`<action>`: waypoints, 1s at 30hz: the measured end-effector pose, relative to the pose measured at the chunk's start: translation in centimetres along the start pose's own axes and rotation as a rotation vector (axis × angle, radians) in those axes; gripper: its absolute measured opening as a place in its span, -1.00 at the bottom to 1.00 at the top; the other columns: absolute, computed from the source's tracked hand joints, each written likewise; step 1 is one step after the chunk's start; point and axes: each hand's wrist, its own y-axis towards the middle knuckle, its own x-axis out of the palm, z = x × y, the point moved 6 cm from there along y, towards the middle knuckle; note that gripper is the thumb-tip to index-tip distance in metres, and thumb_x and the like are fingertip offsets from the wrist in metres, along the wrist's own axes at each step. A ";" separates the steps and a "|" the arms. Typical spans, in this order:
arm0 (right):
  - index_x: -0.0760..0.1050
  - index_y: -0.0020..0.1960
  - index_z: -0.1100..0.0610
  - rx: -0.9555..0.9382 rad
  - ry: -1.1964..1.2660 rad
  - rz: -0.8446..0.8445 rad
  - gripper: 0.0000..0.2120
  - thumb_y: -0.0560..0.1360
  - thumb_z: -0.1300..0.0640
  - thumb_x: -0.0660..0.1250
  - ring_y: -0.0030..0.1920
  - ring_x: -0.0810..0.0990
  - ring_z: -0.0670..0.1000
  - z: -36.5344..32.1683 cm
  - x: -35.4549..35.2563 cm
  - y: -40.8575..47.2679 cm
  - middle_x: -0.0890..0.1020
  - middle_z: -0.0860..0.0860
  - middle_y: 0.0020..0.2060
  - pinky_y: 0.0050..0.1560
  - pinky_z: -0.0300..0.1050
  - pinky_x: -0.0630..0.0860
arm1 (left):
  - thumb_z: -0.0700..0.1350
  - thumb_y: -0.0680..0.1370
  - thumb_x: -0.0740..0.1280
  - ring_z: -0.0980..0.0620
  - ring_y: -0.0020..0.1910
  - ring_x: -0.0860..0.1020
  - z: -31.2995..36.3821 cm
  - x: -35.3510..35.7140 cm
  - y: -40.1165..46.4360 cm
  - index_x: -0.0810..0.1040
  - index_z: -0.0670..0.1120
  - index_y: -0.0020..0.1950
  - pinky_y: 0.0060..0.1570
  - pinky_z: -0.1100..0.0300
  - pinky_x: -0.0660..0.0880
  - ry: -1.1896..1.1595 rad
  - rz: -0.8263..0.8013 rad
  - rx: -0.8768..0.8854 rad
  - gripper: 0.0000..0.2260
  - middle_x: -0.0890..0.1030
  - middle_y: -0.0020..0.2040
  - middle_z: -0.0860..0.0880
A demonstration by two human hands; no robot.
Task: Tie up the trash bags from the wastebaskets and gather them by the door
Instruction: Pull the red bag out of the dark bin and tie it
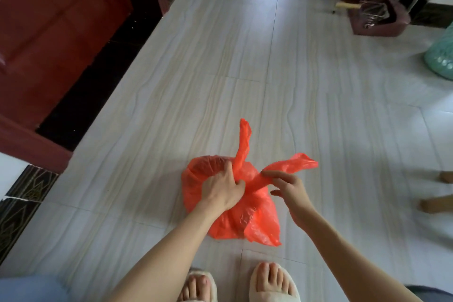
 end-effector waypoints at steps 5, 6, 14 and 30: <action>0.63 -0.26 0.16 -0.099 0.221 -0.228 -0.68 0.38 0.42 0.15 -0.15 0.61 0.02 -4.8 1.6 -0.9 0.68 0.03 -0.26 -0.16 -0.23 0.56 | 0.37 0.41 0.19 -0.23 0.22 0.49 1.2 1.8 -1.0 0.14 0.00 0.48 0.21 -0.01 0.38 0.164 -0.055 0.046 -0.25 0.45 0.26 -0.19; 0.62 -0.34 0.17 -0.106 0.236 -0.327 -0.71 0.32 0.38 0.15 -0.17 0.63 0.03 -5.7 2.5 -1.2 0.69 0.04 -0.29 -0.12 -0.20 0.58 | 0.38 0.43 0.15 -0.21 0.18 0.53 1.3 1.5 -1.0 0.32 0.03 0.39 0.17 0.02 0.41 0.161 0.044 0.045 -0.35 0.53 0.19 -0.17; 0.49 0.18 0.11 -0.320 -0.460 -0.209 -0.55 0.39 0.42 0.12 0.42 0.33 0.06 -5.6 2.8 2.6 0.52 0.04 0.25 0.37 -0.10 0.25 | 0.07 0.53 0.19 0.06 -0.20 0.64 -0.6 0.9 -0.8 0.65 -0.11 -0.07 0.00 0.13 0.52 -0.339 -0.133 0.034 -0.67 0.65 -0.40 -0.01; 0.57 -0.23 0.16 -0.119 -0.044 -0.181 -0.70 0.42 0.44 0.13 -0.61 0.29 -0.13 -8.7 2.8 2.8 0.41 -0.11 -0.64 -0.52 -0.27 0.36 | 0.05 0.59 0.17 0.36 -0.31 0.50 -3.5 -0.2 -2.3 0.60 0.00 0.07 0.01 0.43 0.34 -0.875 -0.275 -0.002 -0.74 0.69 -0.21 0.09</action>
